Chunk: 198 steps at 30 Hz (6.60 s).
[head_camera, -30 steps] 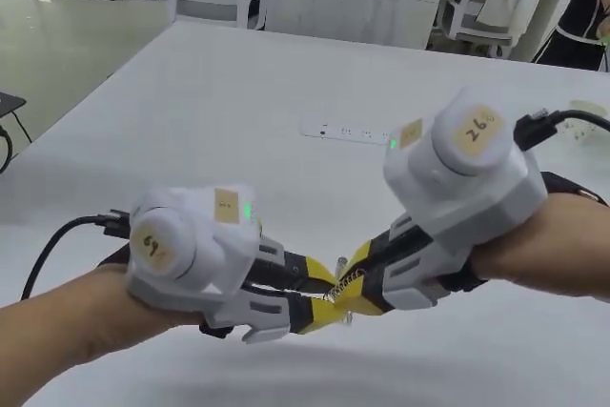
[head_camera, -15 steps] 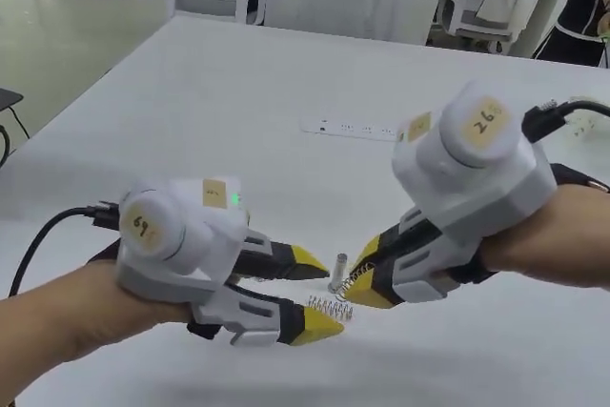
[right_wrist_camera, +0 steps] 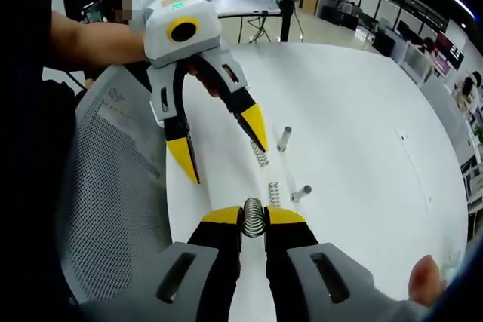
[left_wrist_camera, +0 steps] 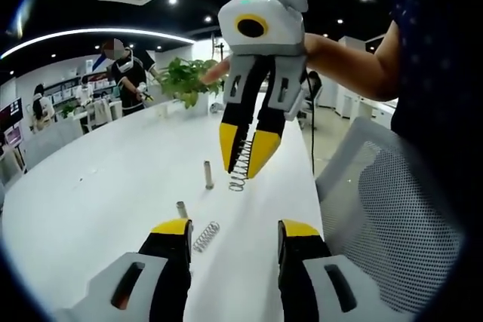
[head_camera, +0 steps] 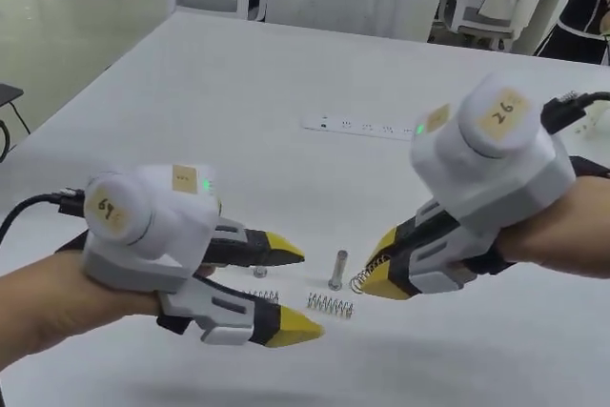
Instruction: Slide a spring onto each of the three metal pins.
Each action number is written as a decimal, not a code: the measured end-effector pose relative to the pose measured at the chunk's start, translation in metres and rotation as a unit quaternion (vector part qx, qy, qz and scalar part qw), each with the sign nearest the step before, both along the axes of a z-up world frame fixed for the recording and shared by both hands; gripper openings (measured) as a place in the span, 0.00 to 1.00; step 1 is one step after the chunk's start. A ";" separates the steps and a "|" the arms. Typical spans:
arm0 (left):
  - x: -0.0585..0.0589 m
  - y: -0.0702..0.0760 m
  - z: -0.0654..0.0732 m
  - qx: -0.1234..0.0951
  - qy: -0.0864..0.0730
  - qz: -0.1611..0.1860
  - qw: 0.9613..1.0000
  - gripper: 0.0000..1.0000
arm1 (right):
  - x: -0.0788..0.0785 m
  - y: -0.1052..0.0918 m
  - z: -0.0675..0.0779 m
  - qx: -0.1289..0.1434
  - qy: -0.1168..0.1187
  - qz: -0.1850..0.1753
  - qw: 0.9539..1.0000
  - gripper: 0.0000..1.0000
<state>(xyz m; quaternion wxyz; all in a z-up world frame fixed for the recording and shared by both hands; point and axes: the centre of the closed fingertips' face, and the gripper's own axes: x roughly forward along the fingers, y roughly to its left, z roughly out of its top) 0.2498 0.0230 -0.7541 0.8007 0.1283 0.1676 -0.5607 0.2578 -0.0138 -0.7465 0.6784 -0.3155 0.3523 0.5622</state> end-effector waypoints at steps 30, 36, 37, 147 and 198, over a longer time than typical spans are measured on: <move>0.004 0.057 -0.018 -0.014 0.027 0.110 0.993 0.62 | 0.018 -0.034 0.008 -0.019 -0.008 -0.028 0.999 0.09; 0.004 0.057 -0.023 -0.014 0.031 0.118 0.992 0.66 | 0.028 -0.045 0.011 -0.027 -0.011 -0.037 0.999 0.09; 0.004 0.057 -0.024 -0.013 0.032 0.120 0.992 0.66 | 0.030 -0.047 0.012 -0.029 -0.012 -0.038 0.999 0.09; 0.003 0.054 -0.034 -0.003 0.043 0.121 0.992 0.69 | 0.088 -0.084 -0.096 -0.187 0.039 -0.024 0.981 0.19; 0.001 0.052 -0.031 0.001 0.037 0.114 0.993 0.67 | 0.041 -0.001 -0.097 -0.134 0.037 0.044 0.989 0.17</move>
